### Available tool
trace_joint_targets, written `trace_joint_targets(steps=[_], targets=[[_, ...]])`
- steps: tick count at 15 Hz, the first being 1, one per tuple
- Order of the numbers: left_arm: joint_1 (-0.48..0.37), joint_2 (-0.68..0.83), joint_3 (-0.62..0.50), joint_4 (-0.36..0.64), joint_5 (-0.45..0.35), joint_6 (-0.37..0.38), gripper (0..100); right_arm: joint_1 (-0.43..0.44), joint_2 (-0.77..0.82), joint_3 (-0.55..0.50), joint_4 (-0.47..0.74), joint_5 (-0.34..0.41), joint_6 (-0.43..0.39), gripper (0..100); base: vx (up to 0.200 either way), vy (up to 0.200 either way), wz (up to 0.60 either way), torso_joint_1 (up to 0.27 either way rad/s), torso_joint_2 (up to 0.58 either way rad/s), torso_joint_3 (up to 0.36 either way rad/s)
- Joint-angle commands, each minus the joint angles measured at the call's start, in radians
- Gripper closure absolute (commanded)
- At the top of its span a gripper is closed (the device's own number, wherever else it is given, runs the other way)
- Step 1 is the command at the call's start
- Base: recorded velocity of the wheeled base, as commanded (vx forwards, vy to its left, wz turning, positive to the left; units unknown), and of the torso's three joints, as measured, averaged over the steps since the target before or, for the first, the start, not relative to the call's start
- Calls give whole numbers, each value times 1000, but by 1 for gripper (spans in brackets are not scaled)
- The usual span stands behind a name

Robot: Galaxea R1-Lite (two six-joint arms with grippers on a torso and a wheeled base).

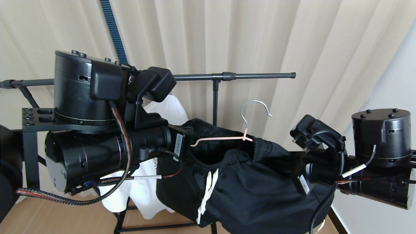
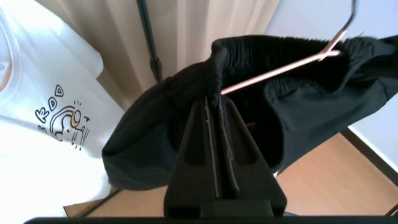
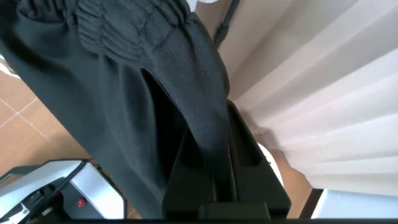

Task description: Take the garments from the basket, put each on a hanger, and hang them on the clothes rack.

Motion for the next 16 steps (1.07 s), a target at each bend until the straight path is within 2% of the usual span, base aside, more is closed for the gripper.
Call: trace_joint_targets(steps=[1,6,8,10,16], targets=[[-1,1,-16,-2,-1,-3,100,8,42,21,-16,-24,-4,100,0,0,0,0,0,0],[1,0,-49,-1,1,-3,100,18,65,18,-31,-27,-19,100,0,0,0,0,0,0],[-1,1,-22,-1,1,1,100,18,65,13,-88,-22,-11,100,0,0,0,0,0,0],[-1,-4,30,-1,2,5,100,18,62,14,-178,-19,68,100,0,0,0,0,0,0],[-64,-17,56,25,16,5,100,23,96,10,-290,-24,142,100,0,0,0,0,0,0]])
